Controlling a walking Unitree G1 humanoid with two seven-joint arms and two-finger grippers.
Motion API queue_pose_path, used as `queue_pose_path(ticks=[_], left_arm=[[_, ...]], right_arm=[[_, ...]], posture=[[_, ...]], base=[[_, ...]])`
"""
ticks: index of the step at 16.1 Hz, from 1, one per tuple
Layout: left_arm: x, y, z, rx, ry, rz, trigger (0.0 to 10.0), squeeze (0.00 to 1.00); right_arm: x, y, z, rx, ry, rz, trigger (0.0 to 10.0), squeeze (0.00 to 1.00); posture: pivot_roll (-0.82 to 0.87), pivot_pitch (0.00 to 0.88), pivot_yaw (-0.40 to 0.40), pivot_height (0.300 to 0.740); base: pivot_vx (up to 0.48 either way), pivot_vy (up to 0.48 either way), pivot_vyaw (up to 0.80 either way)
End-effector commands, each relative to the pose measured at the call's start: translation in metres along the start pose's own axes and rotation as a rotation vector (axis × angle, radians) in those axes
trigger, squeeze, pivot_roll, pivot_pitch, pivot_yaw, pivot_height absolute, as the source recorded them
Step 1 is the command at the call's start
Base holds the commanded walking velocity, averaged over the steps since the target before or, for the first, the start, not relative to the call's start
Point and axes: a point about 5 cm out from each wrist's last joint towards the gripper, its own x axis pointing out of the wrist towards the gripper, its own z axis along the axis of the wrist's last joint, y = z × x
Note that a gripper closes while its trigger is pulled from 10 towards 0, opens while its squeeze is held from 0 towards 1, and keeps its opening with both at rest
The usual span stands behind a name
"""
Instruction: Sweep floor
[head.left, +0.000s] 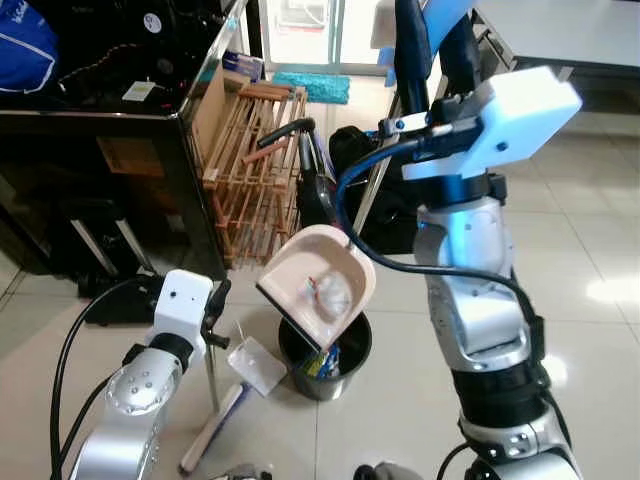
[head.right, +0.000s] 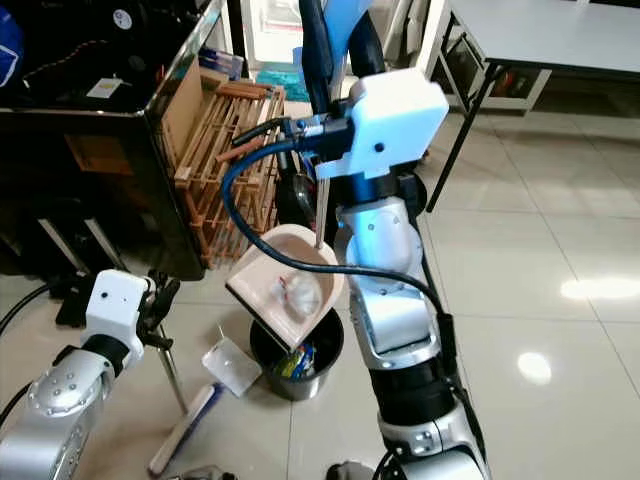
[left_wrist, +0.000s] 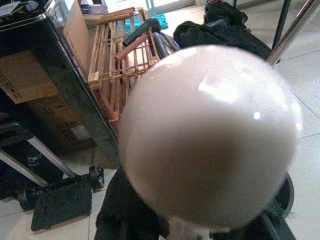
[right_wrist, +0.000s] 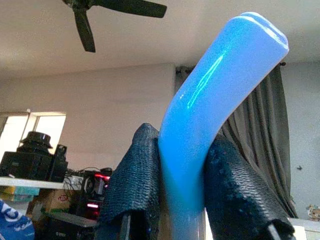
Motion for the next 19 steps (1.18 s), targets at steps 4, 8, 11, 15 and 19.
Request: queue_pose_path(ticks=[4,8,11,15,19], left_arm=[[0.001,0.004,0.01,0.028,-0.037,0.024,10.0,0.0],[0.001,0.004,0.011,0.026,-0.039,0.031,10.0,0.0],[0.0,0.004,0.01,0.027,-0.038,0.032,10.0,0.0],[0.003,0.004,0.013,0.035,-0.053,0.035,10.0,0.0],[0.014,-0.001,0.019,0.05,-0.081,-0.017,10.0,0.0]], right_arm=[[0.007,0.015,0.015,-0.051,-0.135,0.098,10.0,0.0],[0.01,0.026,0.013,-0.086,-0.17,0.141,10.0,0.0],[0.011,0.027,0.011,-0.101,-0.174,0.144,10.0,0.0],[0.025,-0.001,0.013,-0.308,-0.161,0.08,10.0,0.0],[0.021,-0.086,0.021,-0.541,-0.015,-0.163,10.0,0.0]], posture=[[0.02,0.067,-0.03,0.74],[0.02,0.068,-0.043,0.74],[0.02,0.066,-0.045,0.74],[0.01,0.063,-0.036,0.74],[-0.03,0.057,0.001,0.74]], base=[[0.0,0.0,0.0],[0.0,0.0,0.0],[0.0,0.0,0.0],[0.0,0.0,0.0],[0.0,0.0,0.0]])
